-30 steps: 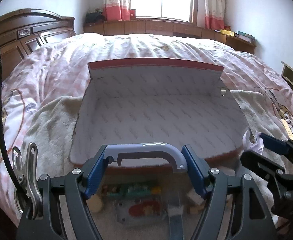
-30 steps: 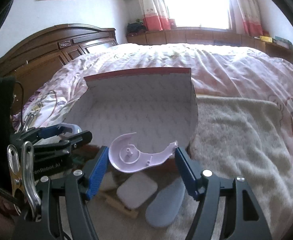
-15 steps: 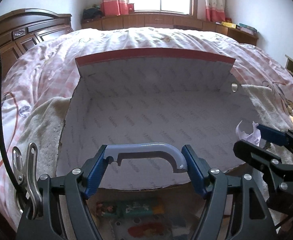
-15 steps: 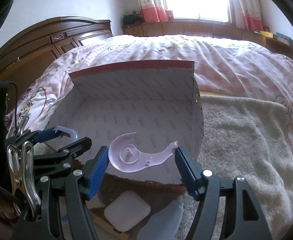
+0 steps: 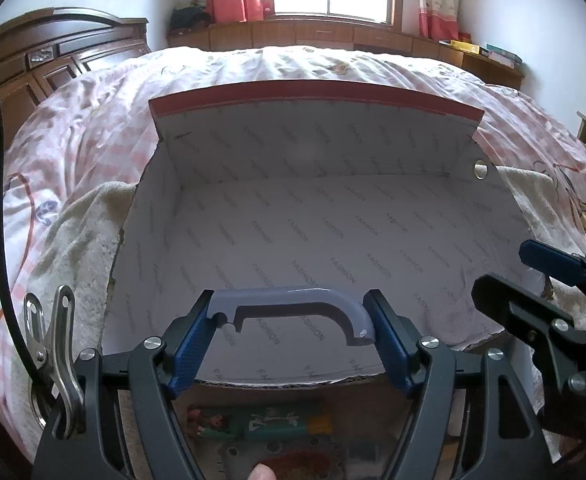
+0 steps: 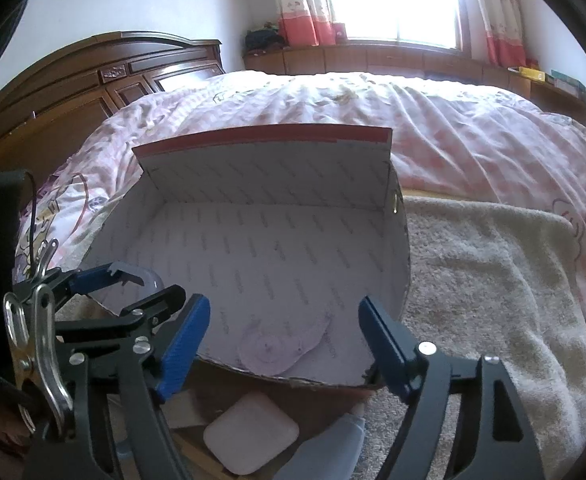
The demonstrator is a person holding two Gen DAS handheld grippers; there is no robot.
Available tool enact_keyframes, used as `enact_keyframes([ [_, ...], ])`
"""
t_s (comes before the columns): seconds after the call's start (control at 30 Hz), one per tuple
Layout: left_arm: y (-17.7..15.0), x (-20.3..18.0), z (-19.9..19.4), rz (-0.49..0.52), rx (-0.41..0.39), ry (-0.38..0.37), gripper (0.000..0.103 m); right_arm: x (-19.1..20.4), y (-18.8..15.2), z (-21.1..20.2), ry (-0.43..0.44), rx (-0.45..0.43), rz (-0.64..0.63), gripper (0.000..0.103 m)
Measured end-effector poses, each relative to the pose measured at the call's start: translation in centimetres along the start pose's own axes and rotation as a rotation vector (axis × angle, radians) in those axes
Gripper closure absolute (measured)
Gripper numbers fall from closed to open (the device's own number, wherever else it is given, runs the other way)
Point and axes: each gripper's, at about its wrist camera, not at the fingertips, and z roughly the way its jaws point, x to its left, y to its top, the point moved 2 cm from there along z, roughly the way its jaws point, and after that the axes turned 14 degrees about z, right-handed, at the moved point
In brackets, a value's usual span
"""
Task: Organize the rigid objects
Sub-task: 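Open the right tool to drop the lilac piece into the box while the left tool holds the bracket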
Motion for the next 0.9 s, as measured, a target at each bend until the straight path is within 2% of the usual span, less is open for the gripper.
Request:
enact_keyframes([
  [0.33, -0.1, 0.3, -0.6, -0.005, -0.009, -0.005, 0.028, -0.4, 0.3, -0.3, 0.022, 0.005, 0.047, 0.021],
  [0.57, -0.2, 0.6, -1.4, -0.014, -0.02, -0.006, 0.028, -0.4, 0.2, -0.9, 0.038, -0.001, 0.062, 0.015],
  [0.9, -0.6, 0.4, -2.9, -0.008, -0.034, -0.011, 0.028, -0.7, 0.0, -1.9, 0.052, -0.017, 0.093, 0.014],
])
